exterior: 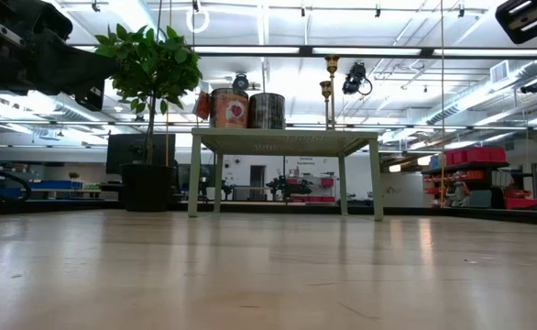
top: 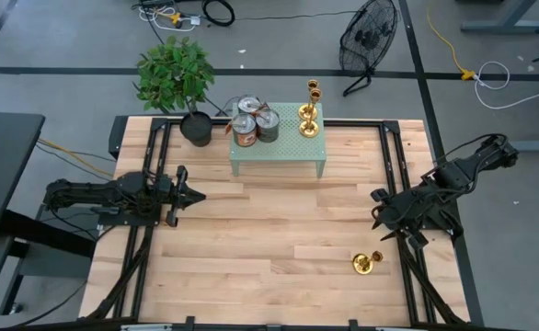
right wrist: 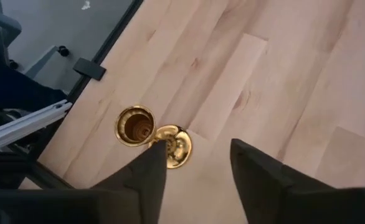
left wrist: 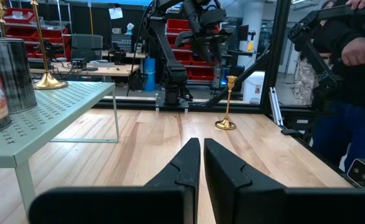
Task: Pick & Place candle stick holders
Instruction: Put the gold candle holder on the shelf
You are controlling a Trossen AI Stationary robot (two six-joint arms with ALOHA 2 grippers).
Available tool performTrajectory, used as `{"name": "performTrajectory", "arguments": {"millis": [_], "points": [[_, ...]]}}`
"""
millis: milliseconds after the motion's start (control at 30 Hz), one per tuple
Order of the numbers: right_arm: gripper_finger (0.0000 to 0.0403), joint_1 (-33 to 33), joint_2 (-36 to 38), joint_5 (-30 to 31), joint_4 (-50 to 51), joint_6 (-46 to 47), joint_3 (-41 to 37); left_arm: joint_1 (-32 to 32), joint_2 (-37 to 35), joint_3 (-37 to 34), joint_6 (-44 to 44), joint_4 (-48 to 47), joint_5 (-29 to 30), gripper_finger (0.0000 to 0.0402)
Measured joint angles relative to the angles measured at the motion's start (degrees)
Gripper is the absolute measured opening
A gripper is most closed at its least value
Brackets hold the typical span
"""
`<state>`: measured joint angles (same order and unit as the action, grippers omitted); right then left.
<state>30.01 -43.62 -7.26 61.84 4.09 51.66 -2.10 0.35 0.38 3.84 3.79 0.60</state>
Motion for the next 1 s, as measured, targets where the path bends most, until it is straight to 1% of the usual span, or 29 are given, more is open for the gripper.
{"name": "performTrajectory", "arguments": {"millis": [167, 367, 567, 800, 1000], "points": [[0.0208, 0.01, 0.02, -2.71, -1.31, -0.32, 0.0, -0.01, -0.01, 0.0, -0.02, 0.0, 0.0, 0.003], [0.023, 0.01, 0.0, -2.87, -2.94, -0.48, -0.02, 0.01, -0.01, 0.0, 0.0, 0.0, 0.0, 0.003], [0.0238, 0.01, 0.44, -2.87, -2.94, -0.47, 0.01, 0.0, -0.01, 0.0, -0.02, 0.0, 0.0, 0.003], [0.0238, 0.01, 0.63, -2.82, -2.8, -0.52, 2.5, 0.01, 0.0, -0.01, -0.01, 0.0, 0.0, 0.003], [0.0238, 0.01, 0.63, -2.71, -3.07, -0.4, 2.62, 0.0, 0.01, -0.01, 0.0, 0.0, 0.0, 0.003]]}}
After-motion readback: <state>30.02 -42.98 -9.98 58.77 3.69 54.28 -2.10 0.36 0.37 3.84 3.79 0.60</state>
